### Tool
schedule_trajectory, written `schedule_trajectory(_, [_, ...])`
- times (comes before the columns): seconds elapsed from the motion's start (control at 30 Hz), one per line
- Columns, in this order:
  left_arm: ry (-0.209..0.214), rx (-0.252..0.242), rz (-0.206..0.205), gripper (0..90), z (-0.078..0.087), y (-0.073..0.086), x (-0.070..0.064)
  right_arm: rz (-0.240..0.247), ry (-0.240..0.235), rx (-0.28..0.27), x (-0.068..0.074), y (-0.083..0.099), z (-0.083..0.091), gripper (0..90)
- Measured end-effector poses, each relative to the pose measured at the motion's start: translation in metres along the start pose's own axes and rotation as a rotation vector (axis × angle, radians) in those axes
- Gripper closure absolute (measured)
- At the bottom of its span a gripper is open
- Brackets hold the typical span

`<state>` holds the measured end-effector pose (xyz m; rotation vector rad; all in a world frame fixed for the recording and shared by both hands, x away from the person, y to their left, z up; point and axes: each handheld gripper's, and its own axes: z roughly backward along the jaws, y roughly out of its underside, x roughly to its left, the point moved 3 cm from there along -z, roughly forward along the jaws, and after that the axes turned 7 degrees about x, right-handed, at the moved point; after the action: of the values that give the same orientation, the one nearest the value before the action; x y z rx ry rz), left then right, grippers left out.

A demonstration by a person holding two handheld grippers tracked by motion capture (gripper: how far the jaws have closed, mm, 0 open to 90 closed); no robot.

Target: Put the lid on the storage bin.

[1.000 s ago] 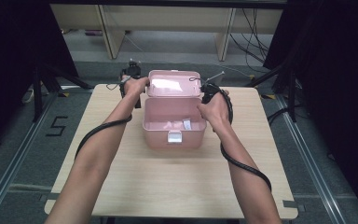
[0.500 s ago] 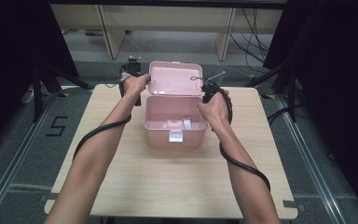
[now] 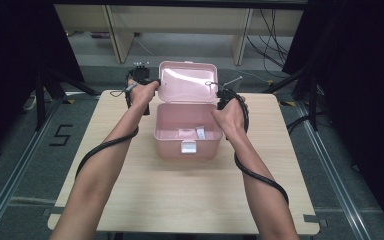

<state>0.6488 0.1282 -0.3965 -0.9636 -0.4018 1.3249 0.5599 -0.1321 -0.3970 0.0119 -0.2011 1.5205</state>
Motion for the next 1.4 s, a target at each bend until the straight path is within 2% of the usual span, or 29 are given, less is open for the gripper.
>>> schedule_trajectory(0.1, [0.013, -0.003, -0.007, 86.6, 0.005, 0.000, 0.001, 0.008, 0.004, 0.000, 0.000, 0.000, 0.000, 89.9])
schedule_trajectory(0.17, [0.018, -0.008, -0.007, 86.7, 0.007, -0.001, 0.000, 0.063, 0.026, 0.002, -0.003, 0.000, 0.000, 89.9])
schedule_trajectory(0.2, [0.020, -0.007, -0.010, 86.7, 0.009, -0.001, 0.000, 0.004, 0.015, -0.002, 0.001, -0.001, 0.000, 89.9])
schedule_trajectory(0.27, [0.025, -0.008, -0.015, 86.8, 0.012, -0.002, -0.001, 0.034, 0.028, 0.003, -0.001, 0.000, 0.000, 89.9])
schedule_trajectory(0.3, [0.028, -0.009, -0.017, 86.8, 0.014, -0.003, -0.001, 0.002, 0.016, -0.003, 0.001, -0.001, 0.000, 89.9])
schedule_trajectory(0.33, [0.033, -0.012, -0.020, 86.9, 0.015, -0.003, -0.001, 0.031, 0.024, 0.009, -0.001, 0.000, 0.000, 89.9])
schedule_trajectory(0.37, [0.036, -0.015, -0.022, 86.9, 0.016, -0.003, -0.002, 0.056, 0.022, -0.003, -0.003, -0.001, 0.000, 89.9])
schedule_trajectory(0.4, [0.036, -0.017, -0.023, 87.0, 0.018, -0.003, -0.002, 0.010, 0.008, 0.012, 0.000, 0.000, 0.001, 89.9])
schedule_trajectory(0.43, [0.036, -0.020, -0.025, 87.0, 0.019, -0.003, -0.002, 0.033, 0.016, 0.013, -0.002, 0.000, 0.001, 89.9])
schedule_trajectory(0.5, [0.041, -0.026, -0.033, 87.1, 0.023, -0.003, -0.003, 0.049, 0.019, 0.004, -0.003, 0.000, 0.000, 89.9])
schedule_trajectory(0.57, [0.040, -0.026, -0.040, 87.2, 0.026, -0.003, -0.003, 0.003, 0.008, -0.002, 0.001, -0.001, 0.000, 89.9])
schedule_trajectory(0.87, [0.042, -0.053, -0.091, 87.2, 0.035, 0.001, -0.003, 0.007, 0.011, 0.010, 0.003, -0.001, 0.001, 89.9])
schedule_trajectory(0.9, [0.045, -0.054, -0.096, 87.3, 0.037, 0.001, -0.004, 0.035, 0.023, 0.018, 0.001, -0.001, 0.001, 89.9])
schedule_trajectory(0.93, [0.047, -0.056, -0.100, 87.3, 0.038, 0.001, -0.004, 0.002, 0.013, 0.011, 0.003, -0.002, 0.000, 89.9])
schedule_trajectory(0.97, [0.049, -0.060, -0.106, 87.4, 0.039, 0.002, -0.004, 0.036, 0.024, 0.015, 0.001, -0.001, 0.001, 89.9])
schedule_trajectory(1.07, [0.051, -0.074, -0.111, 87.5, 0.043, 0.003, -0.006, -0.018, -0.002, 0.015, 0.004, -0.001, 0.000, 89.9])
schedule_trajectory(1.13, [0.049, -0.081, -0.117, 87.5, 0.046, 0.005, -0.006, 0.016, -0.001, -0.006, 0.002, -0.001, -0.001, 89.9])
schedule_trajectory(1.2, [0.051, -0.084, -0.123, 87.5, 0.049, 0.006, -0.007, 0.059, 0.025, 0.004, -0.001, -0.001, 0.000, 89.9])
schedule_trajectory(1.23, [0.050, -0.086, -0.129, 87.5, 0.050, 0.006, -0.007, 0.010, 0.011, 0.009, 0.003, -0.001, 0.000, 89.9])
schedule_trajectory(1.33, [0.054, -0.099, -0.140, 87.5, 0.054, 0.008, -0.009, 0.009, 0.012, 0.006, 0.003, -0.002, 0.000, 89.9])
schedule_trajectory(1.4, [0.056, -0.111, -0.153, 87.5, 0.056, 0.009, -0.010, 0.039, 0.018, 0.014, 0.000, -0.001, 0.001, 89.9])
